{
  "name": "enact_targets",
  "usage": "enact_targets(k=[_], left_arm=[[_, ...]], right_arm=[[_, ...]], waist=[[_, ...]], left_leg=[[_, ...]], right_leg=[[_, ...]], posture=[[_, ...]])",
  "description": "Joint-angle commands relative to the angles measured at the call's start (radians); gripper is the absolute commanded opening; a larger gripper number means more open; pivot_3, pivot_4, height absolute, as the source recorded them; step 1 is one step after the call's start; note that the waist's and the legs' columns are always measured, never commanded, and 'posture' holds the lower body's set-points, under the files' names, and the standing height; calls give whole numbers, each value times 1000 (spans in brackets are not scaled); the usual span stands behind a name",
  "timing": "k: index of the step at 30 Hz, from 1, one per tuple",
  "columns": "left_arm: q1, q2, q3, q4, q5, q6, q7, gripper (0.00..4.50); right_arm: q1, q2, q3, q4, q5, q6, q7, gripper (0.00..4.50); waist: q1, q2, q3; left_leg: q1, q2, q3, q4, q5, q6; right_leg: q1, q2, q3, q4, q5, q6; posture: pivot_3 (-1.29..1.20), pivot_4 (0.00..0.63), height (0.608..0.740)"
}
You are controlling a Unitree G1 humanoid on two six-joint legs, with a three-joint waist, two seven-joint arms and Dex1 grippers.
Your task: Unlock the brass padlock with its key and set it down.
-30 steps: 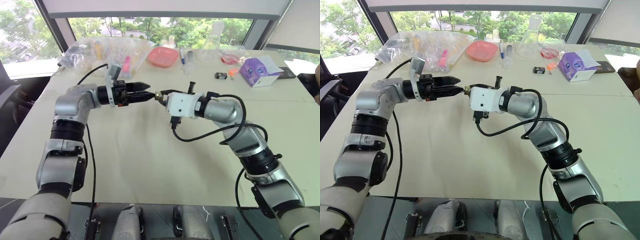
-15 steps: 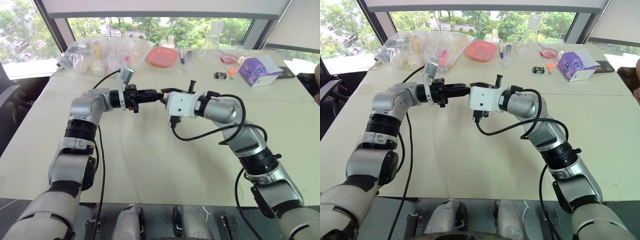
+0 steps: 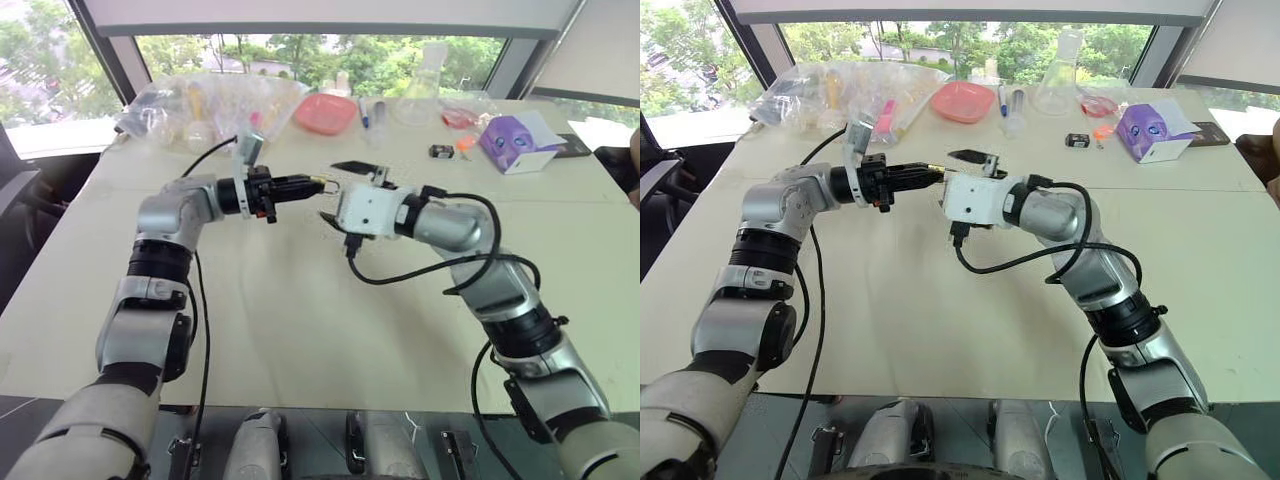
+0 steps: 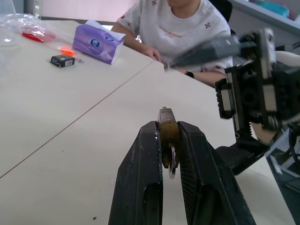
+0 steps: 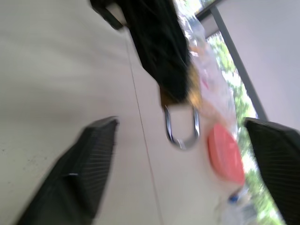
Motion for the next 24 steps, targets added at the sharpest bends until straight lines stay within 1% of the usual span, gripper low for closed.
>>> enact_targets(k=[1,3,5,11,24], left_arm=[[-3,7,33,-62,-38,18,6,0],[-2,8,35,-70,-45,26,8,0],[-3,7,38,-81,-62,43,2,0],[1,2,31,-117,-87,67,-15,0],[27,16,27,-195,-103,95,-17,0]], right_arm=[[11,88,-127,-158,112,173,-65,4466],[13,131,-168,-199,145,249,-101,4466],[13,147,-185,-214,144,291,-142,4466],[15,135,-168,-181,147,289,-192,4466],[13,108,-100,-100,181,255,-163,4466]], waist=[[0,0,0],[-2,0,0],[-1,0,0],[-1,0,0],[-1,0,0]], left_leg=[[0,0,0,0,0,0],[0,0,0,0,0,0],[0,0,-1,0,0,0],[0,0,0,0,0,0],[0,0,-1,0,0,0]], right_leg=[[0,0,0,0,0,0],[0,0,0,1,0,0],[0,0,0,1,0,0],[0,0,0,0,0,0],[0,0,0,0,0,0]], posture=[[0,150,733],[0,150,733],[0,150,733],[0,150,733],[0,150,733]])
